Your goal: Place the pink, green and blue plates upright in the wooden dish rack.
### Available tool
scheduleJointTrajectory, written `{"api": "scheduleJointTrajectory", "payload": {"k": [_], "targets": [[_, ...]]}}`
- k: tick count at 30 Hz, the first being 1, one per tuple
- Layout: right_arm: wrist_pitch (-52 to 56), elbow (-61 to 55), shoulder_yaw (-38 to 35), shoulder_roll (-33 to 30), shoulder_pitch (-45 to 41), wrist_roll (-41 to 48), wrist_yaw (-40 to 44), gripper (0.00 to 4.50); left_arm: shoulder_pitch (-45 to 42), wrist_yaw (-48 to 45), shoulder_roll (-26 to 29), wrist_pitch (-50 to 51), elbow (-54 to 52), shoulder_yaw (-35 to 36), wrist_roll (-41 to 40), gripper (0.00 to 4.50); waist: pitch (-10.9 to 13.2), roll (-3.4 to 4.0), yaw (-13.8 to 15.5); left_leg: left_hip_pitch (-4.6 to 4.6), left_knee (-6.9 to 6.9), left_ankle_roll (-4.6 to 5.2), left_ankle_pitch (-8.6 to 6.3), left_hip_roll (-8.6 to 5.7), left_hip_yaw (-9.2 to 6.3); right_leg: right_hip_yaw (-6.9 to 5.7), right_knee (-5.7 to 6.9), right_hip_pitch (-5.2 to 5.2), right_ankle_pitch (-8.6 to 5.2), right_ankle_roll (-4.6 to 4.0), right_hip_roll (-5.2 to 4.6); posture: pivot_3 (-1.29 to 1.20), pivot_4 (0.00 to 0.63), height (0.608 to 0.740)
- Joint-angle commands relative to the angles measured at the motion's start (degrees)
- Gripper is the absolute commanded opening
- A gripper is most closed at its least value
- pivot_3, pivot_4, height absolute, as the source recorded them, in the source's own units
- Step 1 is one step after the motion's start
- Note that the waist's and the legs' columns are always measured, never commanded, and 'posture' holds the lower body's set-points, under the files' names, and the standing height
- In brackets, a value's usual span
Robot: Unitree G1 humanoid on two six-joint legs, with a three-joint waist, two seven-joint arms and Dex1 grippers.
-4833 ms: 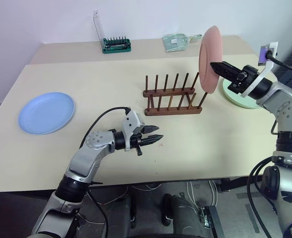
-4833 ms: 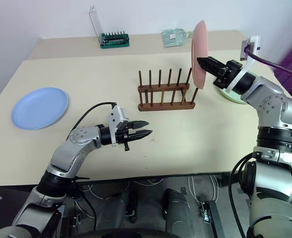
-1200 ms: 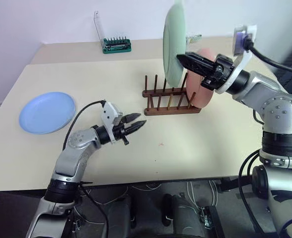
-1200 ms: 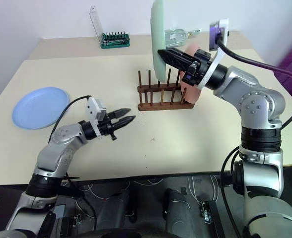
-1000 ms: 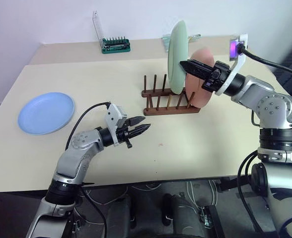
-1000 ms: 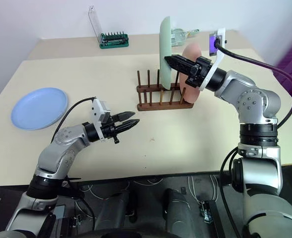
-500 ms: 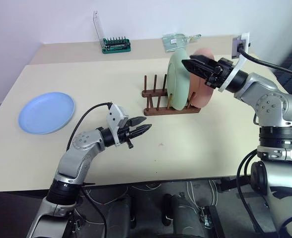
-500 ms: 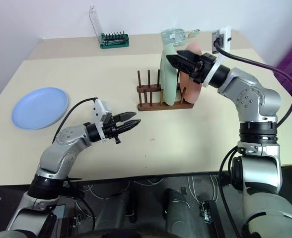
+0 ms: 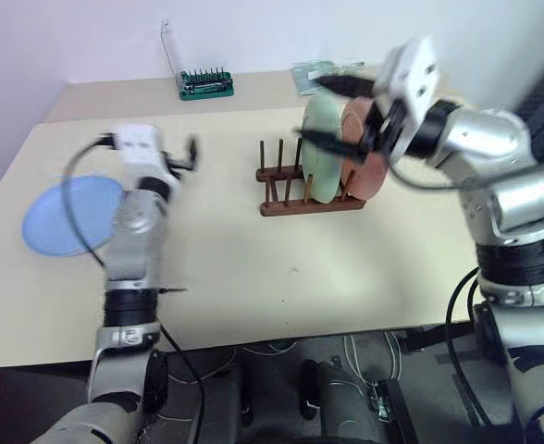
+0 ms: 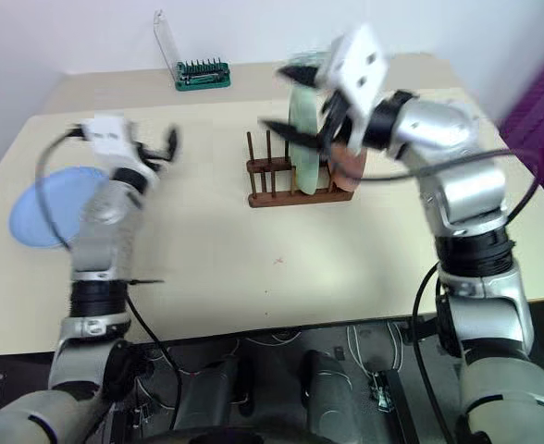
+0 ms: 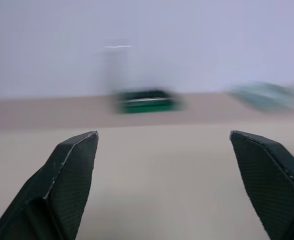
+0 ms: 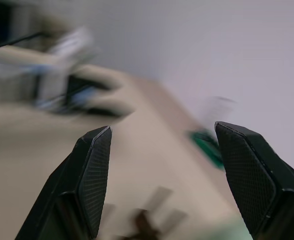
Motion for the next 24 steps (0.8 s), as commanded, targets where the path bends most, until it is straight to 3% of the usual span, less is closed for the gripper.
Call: {"api": "scheduleJointTrajectory", "payload": {"k": [1, 6, 15, 18, 24], "targets": [[-0.9, -2.0, 0.8, 1.4, 0.7, -1.0, 0.0, 3.36, -0.1, 14.1, 1.7, 11.2, -7.9, 10.7, 2.2, 4.43, 0.1, -0.22, 0.1, 0.0, 0.02, 0.0, 0.0, -0.02, 0.01, 0.0, 0.0, 0.01, 0.01, 0.02, -0.02, 0.0, 0.15, 0.73], [-1.9, -0.5, 1.3, 2.8, 0.5, -1.7, 1.4, 3.36, 0.7, 22.5, -2.6, 25.7, -15.6, 19.3, -0.5, 4.43, 0.0, -0.53, 1.5, -0.01, 0.1, -0.01, 0.0, -0.08, -0.02, 0.0, -0.06, 0.11, 0.05, 0.08, -0.07, 0.0, 0.15, 0.73], [-3.1, -0.2, 1.5, 4.1, 1.2, -3.4, 2.1, 3.36, -0.7, 28.7, -9.2, 33.5, -13.6, 31.5, -6.2, 4.43, 0.1, -0.96, 1.4, -0.02, 0.17, -0.04, 0.0, -0.03, -0.07, -0.04, -0.04, 0.11, 0.05, 0.06, 0.0, 0.0, 0.15, 0.73], [-3.0, -0.5, 1.5, 4.2, 1.8, -4.0, 1.6, 3.36, -2.3, 29.5, -10.0, 32.4, -11.1, 34.7, -9.2, 3.56, 0.1, -0.98, 1.4, -0.01, 0.17, -0.04, 0.0, -0.03, -0.05, -0.03, -0.05, 0.11, 0.08, 0.02, -0.01, 0.0, 0.15, 0.73], [-3.4, -1.0, 1.4, 3.8, 3.0, -5.8, 1.1, 3.36, -2.9, 28.9, -8.2, 29.5, -7.9, 33.1, -10.0, 0.46, 0.1, -1.0, 1.4, -0.01, 0.17, -0.05, 0.0, -0.06, -0.04, -0.04, -0.06, 0.13, 0.17, -0.12, -0.05, 0.0, 0.15, 0.73]]}}
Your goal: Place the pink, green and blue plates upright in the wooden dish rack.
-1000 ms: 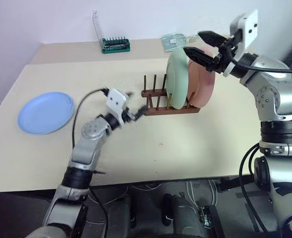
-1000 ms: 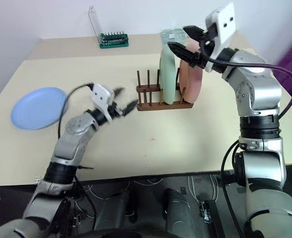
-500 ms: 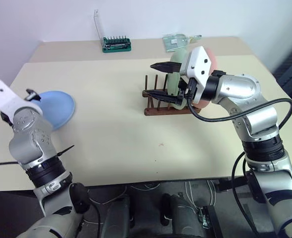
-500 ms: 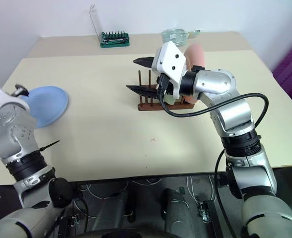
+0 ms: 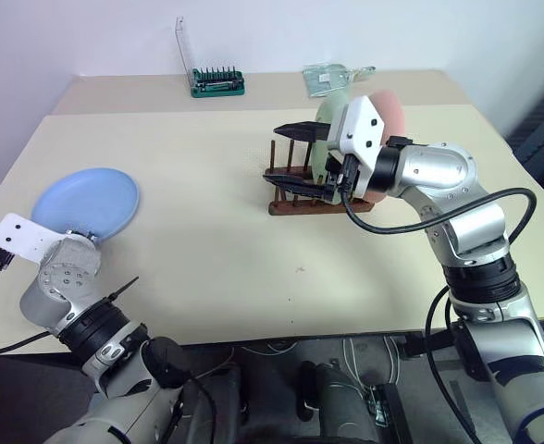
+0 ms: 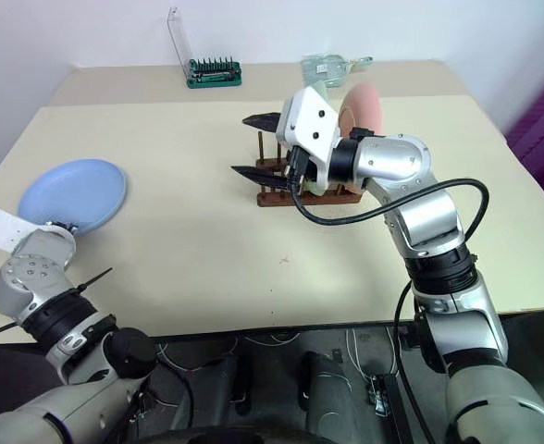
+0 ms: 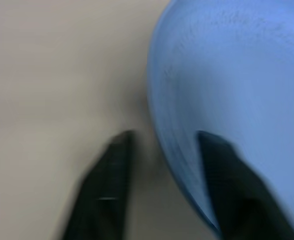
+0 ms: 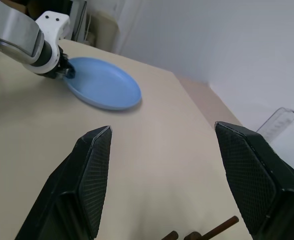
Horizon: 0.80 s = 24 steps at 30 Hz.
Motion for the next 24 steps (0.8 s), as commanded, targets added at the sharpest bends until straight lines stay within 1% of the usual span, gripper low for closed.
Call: {"api": "scheduleJointTrajectory", "payload": {"k": [1, 4, 5, 7, 8, 10, 12, 15, 20, 24], "targets": [[-1.4, -1.5, -1.0, -0.2, 0.1, -1.2, -0.7, 3.36, -0.9, -1.3, 2.0, -2.1, 1.1, -2.9, -0.7, 0.04, 0.0, 0.0, 0.0, 0.0, 0.0, 0.0, 0.0, 0.0, 0.0, 0.0, 0.0, -0.01, 0.0, 0.0, 0.0, 0.0, 0.15, 0.73], [-0.2, -0.9, -1.0, 0.1, -0.6, -0.9, -0.2, 3.36, -1.8, -7.1, 4.0, -6.5, 1.2, -9.5, -0.9, 0.04, 0.0, -0.01, 0.1, 0.0, -0.01, -0.01, 0.0, 0.0, 0.0, -0.01, 0.01, -0.01, 0.0, -0.01, 0.01, 0.0, 0.15, 0.73], [-0.7, -0.1, -0.6, 0.2, -1.1, -1.7, -0.5, 3.6, -2.7, -10.0, 4.3, -8.9, 0.4, -12.4, -1.2, 0.01, 0.0, -0.03, 0.1, -0.01, 0.0, -0.01, 0.0, 0.0, 0.0, -0.01, 0.01, 0.0, 0.0, -0.01, 0.01, 0.0, 0.15, 0.73], [-4.7, 1.3, 1.5, 0.3, -2.1, -6.0, -1.1, 4.28, -5.1, -15.6, 4.3, -13.1, -2.3, -18.7, -2.1, 0.0, 0.0, -0.1, 0.2, -0.03, 0.01, -0.01, 0.0, -0.01, 0.0, -0.01, -0.01, 0.0, 0.0, -0.01, 0.0, 0.0, 0.15, 0.73], [-7.2, 2.2, 2.8, 0.8, -2.8, -8.5, -1.8, 4.43, -6.6, -17.3, 3.8, -14.1, -3.4, -21.7, -2.3, 0.0, 0.1, -0.15, 0.1, -0.04, 0.02, -0.01, 0.0, -0.01, 0.0, -0.02, -0.01, 0.0, 0.01, -0.01, 0.0, 0.0, 0.15, 0.73], [-11.5, 3.8, 4.7, 1.5, -3.9, -12.1, -2.7, 4.43, -8.3, -18.7, 3.4, -14.7, -4.4, -25.5, -2.1, 0.0, 0.1, -0.21, 0.0, -0.08, 0.05, -0.02, 0.0, 0.0, 0.0, -0.02, -0.01, -0.04, 0.01, -0.02, 0.0, 0.0, 0.15, 0.73], [-18.4, 7.0, 7.6, 2.0, -5.5, -18.6, -5.0, 4.43, -10.5, -19.5, 2.9, -14.6, -5.4, -29.1, -2.0, 0.0, 0.1, -0.21, -0.2, -0.07, 0.02, -0.01, 0.0, 0.0, 0.03, -0.01, -0.04, -0.04, 0.01, -0.01, 0.0, 0.0, 0.15, 0.73], [-28.3, 14.1, 10.9, 2.9, -8.8, -28.3, -11.2, 4.43, -13.3, -20.4, 2.1, -12.7, -6.7, -33.1, -2.8, 0.0, 0.1, -0.21, -0.6, 0.0, -0.12, -0.01, 0.0, -0.02, 0.13, 0.05, -0.05, -0.08, 0.01, -0.01, 0.0, 0.0, 0.15, 0.73], [-38.7, 23.3, 13.8, 3.1, -12.8, -38.8, -18.8, 4.43, -14.5, -20.8, 0.9, -9.1, -8.7, -35.4, -5.6, 0.0, 0.1, -0.22, -1.0, -0.01, -0.15, -0.11, 0.08, 0.01, 0.15, 0.06, -0.04, -0.13, -0.01, 0.01, 0.09, 0.0, 0.15, 0.73], [-43.4, 29.3, 15.1, 3.2, -15.4, -45.3, -24.2, 4.43, -14.0, -20.5, -0.2, -6.2, -10.6, -35.9, -7.1, 0.0, 0.2, -0.24, -1.1, -0.02, -0.15, -0.12, 0.08, 0.0, 0.1, 0.07, -0.05, -0.1, -0.01, 0.01, 0.06, 0.0, 0.15, 0.73]]}}
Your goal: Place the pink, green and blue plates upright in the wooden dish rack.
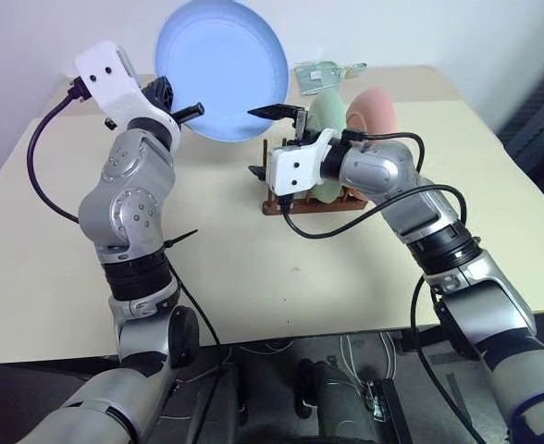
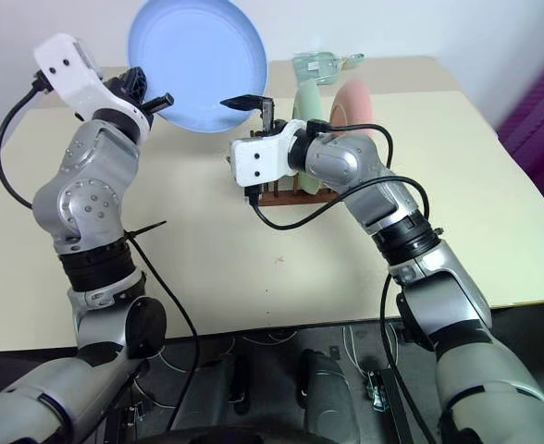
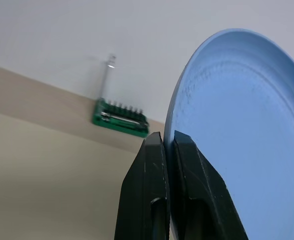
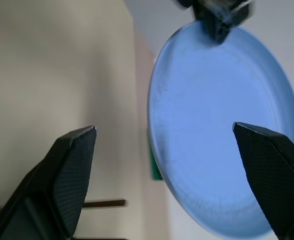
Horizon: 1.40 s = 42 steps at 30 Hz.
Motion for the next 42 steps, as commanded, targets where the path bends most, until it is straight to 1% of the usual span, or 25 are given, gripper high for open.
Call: {"api": "scheduleJointTrajectory", "payload": {"k": [1, 2, 5, 7, 9, 12, 16, 18, 20, 21, 22, 24, 25, 26, 28, 29, 30, 31, 32, 33, 34, 36, 37, 39, 42], "targets": [[-4.4, 2.9, 0.2, 0.0, -3.1, -4.3, -4.0, 4.43, -1.1, -0.2, 0.0, 1.1, -3.8, -1.3, -1.6, 0.0, 0.0, -0.01, 0.0, 0.0, 0.0, 0.0, 0.0, 0.0, 0.0, 0.0, -0.01, 0.0, 0.0, 0.0, -0.01, 0.0, 0.15, 0.73], [-4.8, 3.8, 0.1, 0.1, -3.4, -4.7, -4.5, 4.43, -1.0, -0.1, 0.0, 1.4, -4.0, -1.4, -1.5, 0.0, 0.0, -0.01, -0.1, 0.0, 0.0, 0.0, 0.0, -0.01, 0.0, 0.0, -0.01, 0.01, 0.0, 0.0, -0.01, 0.0, 0.15, 0.73], [-5.4, 5.4, -0.2, 0.3, -3.8, -6.6, -6.4, 3.65, -0.8, 0.1, -0.3, 2.0, -4.3, -0.8, -2.4, 0.0, 0.0, -0.01, -0.2, 0.01, 0.0, 0.0, 0.0, 0.0, -0.01, 0.01, 0.0, 0.0, 0.0, 0.0, 0.0, 0.0, 0.15, 0.73], [-5.4, 5.5, -0.4, 0.2, -3.9, -7.7, -7.1, 2.7, -0.4, 0.2, 0.0, 2.4, -4.3, -0.9, -2.4, 0.0, 0.0, -0.01, -0.3, 0.01, 0.0, 0.0, 0.0, 0.0, -0.01, 0.01, 0.0, 0.0, 0.0, -0.01, 0.0, 0.0, 0.15, 0.73], [-5.2, 5.4, -0.5, 0.1, -3.8, -8.5, -7.4, 1.57, -0.2, 0.3, -0.1, 2.6, -4.3, -0.8, -2.6, 0.0, 0.0, 0.0, -0.3, 0.01, 0.0, 0.0, 0.0, 0.0, -0.01, 0.01, 0.0, 0.0, 0.0, -0.01, 0.0, 0.0, 0.15, 0.73], [-4.6, 4.6, -1.0, 0.1, -3.4, -9.0, -7.7, 0.08, -0.2, 0.1, -0.3, 2.7, -4.6, -0.5, -3.0, 0.0, 0.0, -0.01, -0.3, 0.0, 0.0, 0.0, 0.0, 0.0, -0.01, 0.01, 0.0, 0.0, 0.01, -0.01, 0.01, 0.0, 0.15, 0.73], [-4.0, 3.0, -1.5, 0.2, -3.1, -10.0, -8.5, 0.03, 0.0, -0.6, -1.1, 2.3, -4.6, 0.1, -4.8, 0.0, 0.0, 0.0, -0.2, 0.01, 0.0, 0.0, 0.0, 0.0, -0.03, 0.02, 0.0, 0.01, 0.01, -0.01, 0.0, 0.0, 0.15, 0.73], [-3.7, 2.1, -1.5, 0.3, -2.8, -9.9, -8.0, 0.0, -0.3, -0.1, -2.8, 0.4, -4.5, 2.8, -7.2, 0.66, 0.0, 0.0, -0.2, 0.01, 0.0, 0.0, 0.0, 0.0, -0.03, 0.02, 0.0, 0.01, 0.01, -0.01, 0.0, 0.0, 0.15, 0.73], [-3.4, 1.8, -1.6, 0.4, -2.7, -9.8, -7.9, 0.0, -2.2, 1.8, -4.5, -2.9, -3.5, 7.5, -10.6, 1.32, 0.0, -0.01, -0.2, 0.01, 0.0, 0.0, 0.0, 0.0, -0.04, 0.02, 0.0, 0.02, 0.01, -0.01, 0.0, 0.0, 0.15, 0.73], [-3.3, 1.6, -1.6, 0.3, -2.6, -9.7, -7.8, 0.0, -2.6, 2.4, -4.8, -3.7, -3.3, 8.5, -11.5, 1.8, 0.0, -0.01, -0.2, 0.01, 0.0, 0.0, 0.0, 0.0, -0.04, 0.02, -0.01, 0.01, 0.01, -0.01, 0.0, 0.0, 0.15, 0.73], [-3.4, 1.2, -2.2, 0.7, -2.5, -8.3, -7.8, 0.0, -4.3, 4.1, -3.9, -9.1, -2.0, 11.8, -11.2, 2.27, 0.0, -0.02, -0.3, 0.01, 0.0, 0.0, 0.0, 0.0, -0.04, 0.02, -0.01, 0.01, 0.01, -0.01, 0.0, 0.0, 0.15, 0.73], [-3.9, 0.3, -3.6, 1.5, -2.4, -5.1, -7.5, 0.0, -6.0, 6.8, -0.5, -17.2, 0.9, 16.7, -9.1, 2.27, 0.1, -0.03, -0.5, 0.0, 0.0, -0.03, 0.02, 0.0, -0.04, 0.01, -0.01, -0.02, 0.0, 0.0, 0.05, 0.0, 0.15, 0.73], [-3.7, -0.8, -5.0, 2.6, -2.4, -1.6, -6.7, 0.0, -4.8, 6.8, 3.6, -18.7, 2.8, 16.6, -5.4, 2.27, 0.1, -0.02, -0.9, 0.01, 0.0, -0.03, 0.02, -0.01, -0.02, 0.01, -0.01, -0.02, 0.0, 0.0, 0.1, 0.0, 0.15, 0.73], [-3.4, -1.6, -6.0, 3.3, -2.3, 0.7, -6.0, 0.0, -3.5, 6.6, 6.5, -19.2, 4.2, 15.8, -2.9, 2.27, 0.1, 0.02, -1.0, 0.04, -0.04, -0.03, 0.02, 0.03, 0.02, 0.04, -0.03, -0.04, 0.02, -0.03, 0.19, 0.0, 0.15, 0.73], [-0.2, -5.0, -9.6, 6.2, -2.3, 10.4, -3.2, 0.0, 2.6, 1.9, 15.1, -18.4, 7.4, 9.4, 4.4, 2.27, 0.1, 0.05, -1.2, 0.15, -0.18, -0.08, 0.05, 0.05, 0.08, 0.14, 0.01, -0.05, 0.02, -0.06, 0.29, 0.0, 0.15, 0.73], [2.4, -7.0, -11.4, 7.7, -2.4, 15.8, -1.3, 0.0, 5.8, -0.7, 18.3, -19.2, 8.5, 5.9, 7.4, 2.27, 0.1, 0.08, -0.9, 0.22, -0.24, -0.15, 0.09, 0.1, 0.09, 0.15, 0.03, -0.02, 0.02, -0.06, 0.39, 0.0, 0.15, 0.73], [6.6, -9.8, -13.2, 9.3, -2.2, 22.1, 1.1, 0.0, 9.0, -3.7, 21.3, -19.2, 9.9, 2.3, 10.0, 2.27, 0.1, 0.07, -0.6, 0.2, -0.26, -0.23, 0.14, 0.11, 0.11, 0.14, 0.06, -0.03, 0.01, -0.08, 0.41, 0.0, 0.15, 0.73], [12.9, -13.0, -15.3, 11.0, -2.1, 29.0, 2.9, 0.0, 12.4, -7.7, 23.4, -19.0, 10.7, -1.5, 11.5, 2.27, 0.1, 0.04, -0.3, 0.2, -0.25, -0.28, 0.17, 0.14, 0.13, 0.13, 0.06, -0.01, 0.01, -0.08, 0.43, 0.0, 0.15, 0.73], [17.6, -15.4, -16.7, 12.1, -2.1, 33.5, 4.1, 0.0, 14.6, -10.4, 24.6, -18.8, 11.2, -4.0, 12.4, 2.27, 0.1, 0.06, 0.1, 0.15, -0.24, -0.28, 0.17, 0.15, 0.07, 0.13, 0.04, 0.05, 0.01, -0.09, 0.45, 0.0, 0.15, 0.73], [24.9, -18.1, -19.1, 13.6, -2.4, 39.5, 3.8, 0.0, 17.6, -14.8, 25.4, -20.0, 10.7, -6.8, 12.4, 2.27, 0.1, 0.04, 0.4, 0.11, -0.18, -0.27, 0.16, 0.17, 0.0, 0.17, 0.05, 0.08, 0.02, -0.09, 0.43, 0.0, 0.15, 0.73], [34.5, -21.0, -22.2, 14.7, -2.7, 48.3, 2.7, 0.0, 21.3, -19.8, 25.5, -20.8, 9.2, -9.9, 11.6, 2.27, 0.1, 0.02, 0.7, 0.04, -0.11, -0.27, 0.15, 0.17, -0.11, 0.23, 0.04, 0.09, 0.02, -0.1, 0.45, 0.0, 0.15, 0.73], [48.3, -25.4, -26.8, 15.9, -2.0, 62.0, 0.9, 0.0, 29.0, -29.2, 24.6, -24.1, 5.3, -14.8, 8.9, 2.27, 0.0, -0.04, 1.1, 0.01, -0.01, -0.2, 0.09, 0.11, -0.3, 0.32, -0.03, 0.13, 0.02, -0.11, 0.38, 0.0, 0.15, 0.73], [52.0, -26.7, -28.1, 16.1, -1.7, 65.7, 0.0, 0.0, 31.3, -32.0, 24.2, -24.9, 4.0, -15.9, 7.9, 2.27, 0.0, -0.05, 1.1, -0.02, 0.0, -0.19, 0.06, 0.11, -0.33, 0.36, -0.11, 0.13, 0.01, -0.19, 0.36, 0.0, 0.15, 0.73], [58.2, -27.6, -30.3, 17.4, -0.8, 70.0, -5.2, 0.0, 35.0, -36.3, 24.0, -26.0, 2.1, -18.0, 7.3, 2.27, 0.0, -0.02, 1.0, -0.07, 0.0, -0.27, -0.08, 0.05, -0.26, 0.39, -0.12, 0.0, -0.03, -0.34, 0.16, 0.0, 0.15, 0.73], [62.7, -27.5, -30.9, 18.5, 1.1, 70.2, -11.2, 0.0, 38.2, -40.9, 23.6, -26.4, 0.2, -19.4, 5.9, 2.27, 0.1, 0.05, 0.9, -0.07, -0.08, -0.3, -0.09, 0.15, -0.24, 0.36, -0.08, -0.1, -0.01, -0.39, 0.14, 0.0, 0.15, 0.73]]}}
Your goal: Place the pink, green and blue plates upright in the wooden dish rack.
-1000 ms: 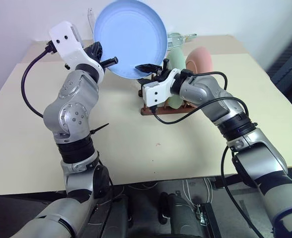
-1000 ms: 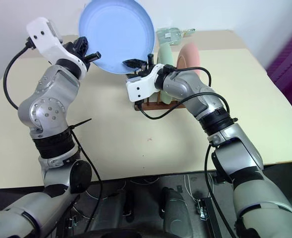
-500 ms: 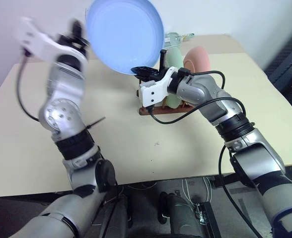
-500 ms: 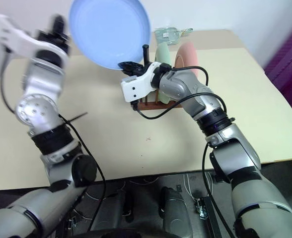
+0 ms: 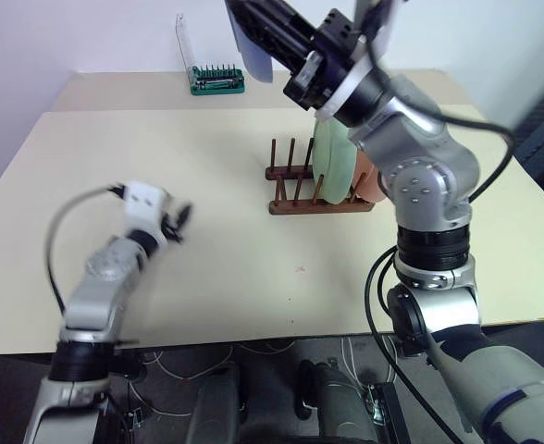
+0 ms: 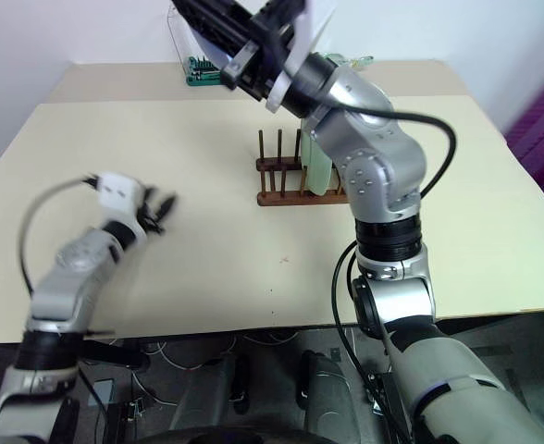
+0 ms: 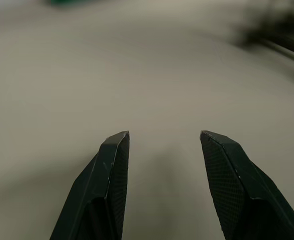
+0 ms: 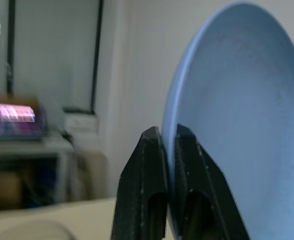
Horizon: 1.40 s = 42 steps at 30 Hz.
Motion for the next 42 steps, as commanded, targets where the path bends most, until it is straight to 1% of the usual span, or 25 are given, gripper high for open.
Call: {"api": "scheduleJointTrajectory", "payload": {"k": [1, 3, 5, 8, 14, 21, 23, 24, 25, 28, 31, 34, 35, 36, 38, 39, 40, 42], "targets": [[3.9, -1.7, -1.1, 0.9, 1.1, 1.2, -5.6, 0.0, 0.7, -4.9, 0.3, -3.4, -4.9, 0.3, -1.5, 2.27, 0.0, 0.11, 0.0, 0.0, -0.03, -0.01, 0.01, 0.04, 0.0, 0.0, 0.0, -0.03, -0.01, -0.03, 0.05, 0.0, 0.15, 0.73], [7.1, -0.3, -2.8, 1.5, 1.8, 2.8, -8.8, 0.0, 1.1, -6.3, -0.4, -1.8, -5.7, 0.7, -3.1, 2.27, 0.1, 0.22, 0.0, 0.0, -0.03, 0.11, 0.08, 0.06, 0.03, 0.0, 0.04, -0.05, -0.04, -0.07, 0.24, 0.0, 0.15, 0.73], [9.8, 1.4, -4.0, 1.7, 2.3, 3.8, -11.0, 0.0, 1.5, -7.6, -0.6, -0.8, -6.4, 0.7, -4.2, 2.27, 0.1, 0.22, -0.1, -0.01, -0.03, 0.18, 0.12, 0.07, 0.07, 0.02, 0.07, -0.06, 0.04, 0.07, 0.28, 0.0, 0.15, 0.73], [12.3, 3.5, -4.7, 1.4, 2.6, 3.8, -12.5, 0.0, 2.0, -8.6, -0.5, -0.3, -7.0, 0.5, -4.2, 2.27, 0.1, 0.22, -0.1, 0.0, -0.03, 0.2, 0.13, 0.06, 0.1, 0.02, 0.07, -0.05, 0.03, 0.09, 0.31, 0.0, 0.15, 0.73], [19.2, 7.4, -9.2, 3.0, 1.6, 8.3, -18.0, 0.0, 2.1, -8.3, -0.7, 0.0, -7.3, 0.8, -3.6, 2.27, 0.1, 0.22, 0.0, -0.01, -0.02, 0.2, 0.13, 0.07, 0.08, 0.02, 0.06, -0.03, 0.03, 0.1, 0.32, 0.0, 0.15, 0.73], [20.6, 8.5, -10.5, 4.3, 1.5, 8.2, -22.1, 0.0, 2.2, -8.1, -1.0, -0.2, -7.6, 0.4, -3.1, 2.27, 0.1, 0.22, -0.2, 0.0, -0.03, 0.2, 0.13, 0.09, 0.07, 0.02, 0.06, -0.04, -0.05, 0.23, 0.34, 0.0, 0.15, 0.73], [20.6, 8.5, -10.6, 4.5, 1.5, 8.1, -22.4, 0.72, 2.0, -8.0, -1.2, -0.2, -7.6, 0.3, -3.0, 2.31, 0.1, 0.22, -0.2, 0.0, -0.03, 0.2, 0.13, 0.1, 0.07, 0.02, 0.06, -0.04, -0.05, 0.23, 0.35, 0.0, 0.15, 0.73], [20.3, 8.2, -10.5, 4.3, 1.4, 7.8, -22.3, 0.97, 1.9, -8.0, -1.3, -0.2, -7.5, 0.2, -2.8, 2.31, 0.1, 0.23, -0.2, -0.01, -0.03, 0.2, 0.13, 0.1, 0.07, 0.02, 0.06, -0.04, -0.06, 0.24, 0.35, 0.0, 0.15, 0.73], [20.0, 7.9, -10.2, 4.1, 1.3, 7.4, -22.0, 1.43, 1.8, -8.0, -1.4, -0.2, -7.4, 0.2, -2.7, 2.31, 0.1, 0.23, -0.2, -0.01, -0.03, 0.2, 0.13, 0.1, 0.07, 0.02, 0.05, -0.04, -0.06, 0.24, 0.35, 0.0, 0.15, 0.73], [17.3, 6.0, -6.7, 1.5, 0.8, 3.3, -19.3, 2.92, 1.8, -8.2, -1.6, -0.3, -7.3, 0.3, -2.6, 2.31, 0.1, 0.23, -0.2, -0.02, -0.03, 0.2, 0.13, 0.1, 0.07, 0.02, 0.03, -0.04, -0.07, 0.26, 0.35, 0.0, 0.15, 0.73], [14.9, 4.9, -3.4, -1.1, 0.3, -0.6, -17.0, 2.92, 1.9, -8.5, -1.6, -0.2, -7.4, 0.2, -2.6, 2.31, 0.1, 0.24, -0.2, -0.04, -0.03, 0.2, 0.13, 0.09, 0.07, 0.02, 0.01, -0.06, -0.1, 0.3, 0.35, 0.0, 0.15, 0.73], [6.6, 1.7, 6.4, -9.8, 0.4, -11.7, -8.7, 2.92, 2.0, -8.4, -1.7, -0.1, -7.6, 0.1, -2.4, 2.31, 0.1, 0.28, -0.2, -0.05, -0.04, 0.2, 0.12, 0.09, 0.06, 0.02, 0.01, -0.07, -0.11, 0.31, 0.35, 0.0, 0.15, 0.73], [4.7, 1.2, 8.2, -11.4, 0.6, -13.9, -6.9, 2.92, 2.0, -8.4, -1.8, -0.1, -7.6, 0.0, -2.3, 2.31, 0.1, 0.28, -0.1, -0.08, -0.04, 0.21, 0.12, 0.08, 0.04, 0.02, -0.02, -0.09, -0.13, 0.31, 0.34, 0.0, 0.15, 0.73], [0.3, -0.9, 10.5, -15.2, 1.7, -16.9, -2.5, 2.92, 2.2, -8.2, -1.8, -0.1, -7.8, 0.1, -2.3, 2.31, 0.1, 0.28, -0.1, -0.08, -0.04, 0.21, 0.12, 0.08, 0.04, 0.02, -0.03, -0.08, -0.2, 0.24, 0.34, 0.0, 0.15, 0.73], [-8.1, -5.5, 9.3, -21.6, 5.4, -18.4, 6.5, 2.92, 3.0, -8.1, -1.6, -0.2, -8.0, 0.8, -2.3, 2.31, 0.1, 0.27, 0.1, -0.09, -0.05, 0.21, 0.11, 0.08, 0.05, 0.02, -0.05, -0.1, -0.24, 0.21, 0.34, 0.0, 0.15, 0.73], [-10.9, -8.1, 6.9, -24.3, 8.1, -17.2, 10.9, 2.92, 3.4, -8.0, -1.5, -0.5, -7.9, 1.2, -2.2, 2.31, 0.1, 0.27, 0.3, -0.09, -0.06, 0.22, 0.1, 0.08, 0.03, 0.01, -0.07, -0.08, -0.27, 0.26, 0.34, 0.0, 0.15, 0.73], [-10.6, -9.6, 3.6, -26.7, 10.9, -14.2, 14.2, 2.92, 3.8, -7.9, -1.4, -0.8, -7.7, 1.4, -1.9, 2.31, 0.1, 0.25, 0.4, -0.11, -0.07, 0.23, 0.09, 0.07, -0.02, -0.01, -0.1, -0.05, -0.3, 0.32, 0.34, 0.0, 0.15, 0.73], [-8.8, -10.8, -1.3, -30.7, 16.1, -10.8, 17.6, 2.92, 4.4, -7.9, -1.1, -1.2, -7.3, 1.8, -1.6, 2.31, 0.1, 0.25, 0.3, -0.07, -0.07, 0.31, 0.02, 0.02, -0.01, 0.0, -0.13, 0.03, -0.35, 0.43, 0.3, 0.0, 0.15, 0.73]]}}
